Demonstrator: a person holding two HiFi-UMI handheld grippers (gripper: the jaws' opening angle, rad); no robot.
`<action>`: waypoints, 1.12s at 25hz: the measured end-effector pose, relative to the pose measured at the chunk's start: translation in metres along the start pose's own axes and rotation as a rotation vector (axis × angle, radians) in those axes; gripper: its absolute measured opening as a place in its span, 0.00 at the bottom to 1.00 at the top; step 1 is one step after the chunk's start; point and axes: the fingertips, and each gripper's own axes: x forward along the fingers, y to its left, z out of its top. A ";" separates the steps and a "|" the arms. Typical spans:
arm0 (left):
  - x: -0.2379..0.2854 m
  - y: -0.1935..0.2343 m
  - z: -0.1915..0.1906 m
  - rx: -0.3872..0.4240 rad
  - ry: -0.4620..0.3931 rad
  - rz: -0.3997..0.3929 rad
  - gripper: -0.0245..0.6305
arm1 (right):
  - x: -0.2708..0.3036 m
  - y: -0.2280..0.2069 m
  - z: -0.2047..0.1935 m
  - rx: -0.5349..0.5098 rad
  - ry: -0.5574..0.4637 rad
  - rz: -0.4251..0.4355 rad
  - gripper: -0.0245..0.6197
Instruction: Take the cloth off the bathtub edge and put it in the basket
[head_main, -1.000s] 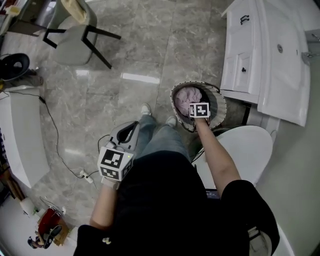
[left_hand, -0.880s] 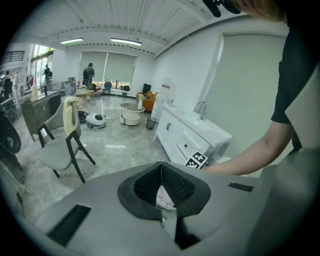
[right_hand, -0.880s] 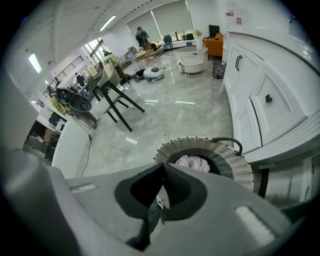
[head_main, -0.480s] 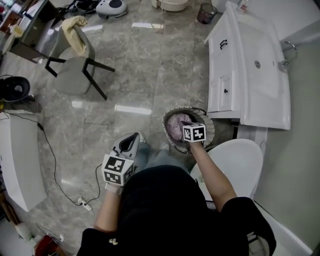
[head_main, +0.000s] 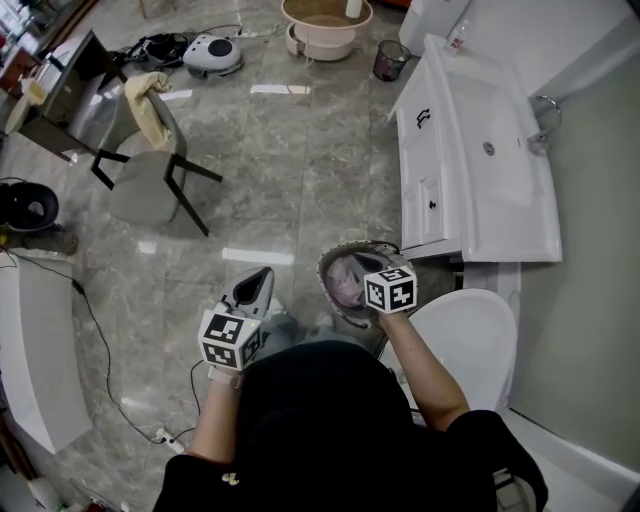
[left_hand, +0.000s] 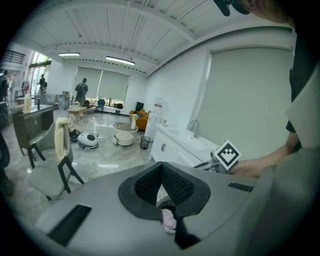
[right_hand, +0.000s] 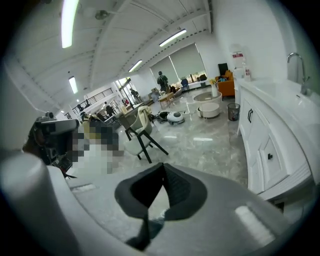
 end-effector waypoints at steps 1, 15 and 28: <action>-0.002 0.001 0.007 -0.002 -0.016 0.000 0.06 | -0.007 0.006 0.012 -0.012 -0.029 0.003 0.03; -0.019 -0.009 0.101 0.070 -0.201 -0.109 0.06 | -0.108 0.079 0.149 -0.203 -0.406 0.033 0.03; -0.058 -0.028 0.160 0.182 -0.328 -0.162 0.06 | -0.161 0.126 0.199 -0.272 -0.598 0.072 0.03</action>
